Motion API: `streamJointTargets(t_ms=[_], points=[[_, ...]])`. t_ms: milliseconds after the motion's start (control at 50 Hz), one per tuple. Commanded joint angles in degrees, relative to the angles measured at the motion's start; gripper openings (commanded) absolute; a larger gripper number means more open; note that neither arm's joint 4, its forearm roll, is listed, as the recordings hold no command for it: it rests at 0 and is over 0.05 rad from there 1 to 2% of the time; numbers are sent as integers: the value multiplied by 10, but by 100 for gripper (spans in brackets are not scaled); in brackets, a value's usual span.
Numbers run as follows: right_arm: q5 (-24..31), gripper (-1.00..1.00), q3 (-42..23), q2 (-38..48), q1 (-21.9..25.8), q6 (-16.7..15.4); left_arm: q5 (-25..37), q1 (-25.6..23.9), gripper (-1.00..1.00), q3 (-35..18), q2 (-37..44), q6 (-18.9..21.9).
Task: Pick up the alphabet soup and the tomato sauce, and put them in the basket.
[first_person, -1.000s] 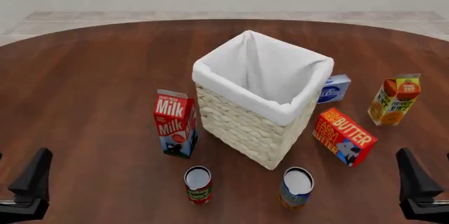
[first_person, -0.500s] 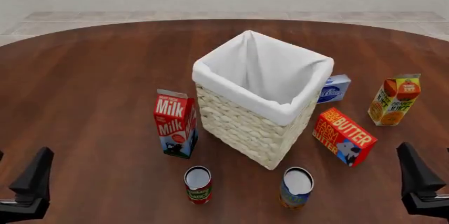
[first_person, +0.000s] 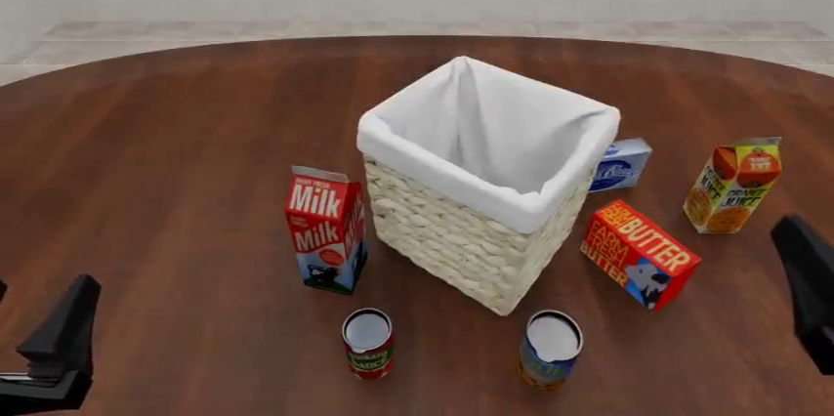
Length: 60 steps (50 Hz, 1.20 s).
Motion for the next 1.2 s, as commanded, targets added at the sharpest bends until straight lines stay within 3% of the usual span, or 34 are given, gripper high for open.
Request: streamJointTargets(t_ms=[20, 260, 500, 560, 600, 620, 680, 980, 1200], points=[[47, 100, -60, 38, 52, -28, 2, -1, 100, 0, -2, 0], [81, 100, -90, 83, 117, -54, 2, -5, 100, 0, -3, 5], [132, 100, -128, 162, 194, -18, -2, -5, 100, 1, 3, 4], [137, 100, -129, 174, 203, -18, -2, -5, 100, 1, 3, 4], [138, 100, -125, 177, 202, -47, -3, -5, 100, 1, 4, 4], [143, 100, -125, 184, 208, -37, -3, -5, 100, 1, 4, 4], [148, 100, -119, 190, 211, -53, -7, -5, 100, 2, 9, 4], [167, 100, -114, 225, 251, -48, -54, -5, 100, 3, 60, 2], [168, 100, -106, 236, 246, -44, -52, -4, 100, 3, 57, 3]])
